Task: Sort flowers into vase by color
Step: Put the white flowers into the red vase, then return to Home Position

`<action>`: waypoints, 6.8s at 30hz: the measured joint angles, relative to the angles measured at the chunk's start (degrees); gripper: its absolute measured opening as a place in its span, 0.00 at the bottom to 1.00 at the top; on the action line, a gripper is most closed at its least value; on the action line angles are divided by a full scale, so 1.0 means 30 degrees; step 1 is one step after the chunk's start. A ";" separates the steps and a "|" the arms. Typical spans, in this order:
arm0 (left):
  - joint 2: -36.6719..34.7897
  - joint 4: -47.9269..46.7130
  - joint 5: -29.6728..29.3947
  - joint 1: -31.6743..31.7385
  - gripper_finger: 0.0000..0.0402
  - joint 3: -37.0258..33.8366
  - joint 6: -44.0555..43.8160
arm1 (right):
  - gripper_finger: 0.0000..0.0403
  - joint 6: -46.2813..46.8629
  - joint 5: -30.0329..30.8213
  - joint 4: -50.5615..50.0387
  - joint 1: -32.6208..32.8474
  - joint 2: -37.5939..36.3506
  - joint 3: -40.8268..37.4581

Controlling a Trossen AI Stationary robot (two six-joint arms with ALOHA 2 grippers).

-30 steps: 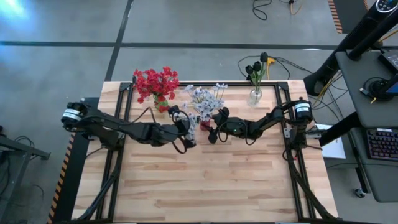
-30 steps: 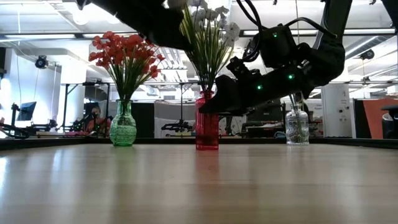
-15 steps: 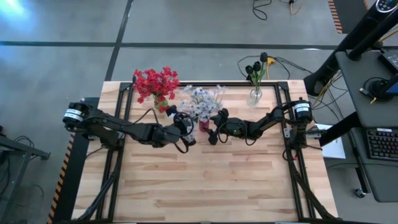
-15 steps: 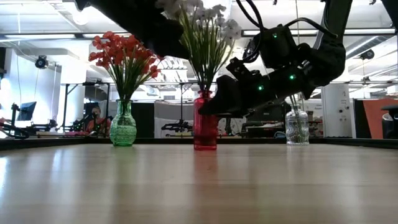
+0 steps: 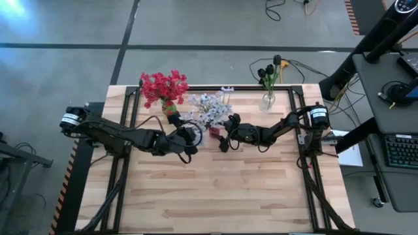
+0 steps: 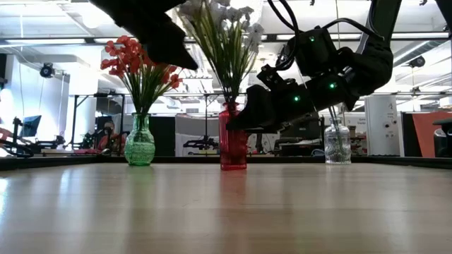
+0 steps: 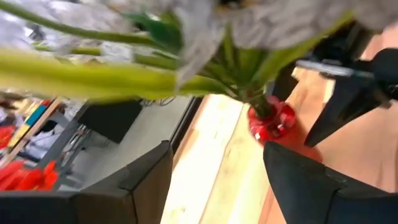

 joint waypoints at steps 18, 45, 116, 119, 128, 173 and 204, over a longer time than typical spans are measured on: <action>-0.0877 -0.1538 -0.0032 -0.0127 0.59 0.0000 -0.1204 | 0.75 -0.0146 0.0040 -0.0861 0.0087 -0.1256 -0.0058; -0.0936 0.0017 -0.0766 -0.0264 0.59 0.0000 0.0114 | 0.76 0.0347 0.0047 -0.3345 0.0431 -0.2285 -0.0044; -2.6006 0.3801 0.3372 -0.3865 0.59 -1.2342 0.3548 | 0.78 -0.4197 -0.6972 -1.0885 0.1581 -3.1623 -0.9398; -2.6593 0.3294 0.3336 -0.3849 0.59 -1.2667 0.2983 | 0.78 -0.4202 -0.6980 -1.2792 0.1579 -3.3901 -0.9403; -2.6581 0.4573 0.4359 -0.3850 0.59 -1.4244 0.2242 | 0.78 -0.4233 -0.8846 -1.2789 0.1581 -3.4020 -1.0023; -2.6158 0.4083 0.4333 -0.3850 0.59 -1.6298 0.0231 | 0.78 -0.4160 -0.8109 -1.3385 0.1581 -3.3932 -1.2335; -2.6158 0.4083 0.4337 -0.3855 0.59 -1.6291 0.0231 | 0.78 -0.4167 -0.8116 -1.3385 0.1581 -3.3932 -1.2349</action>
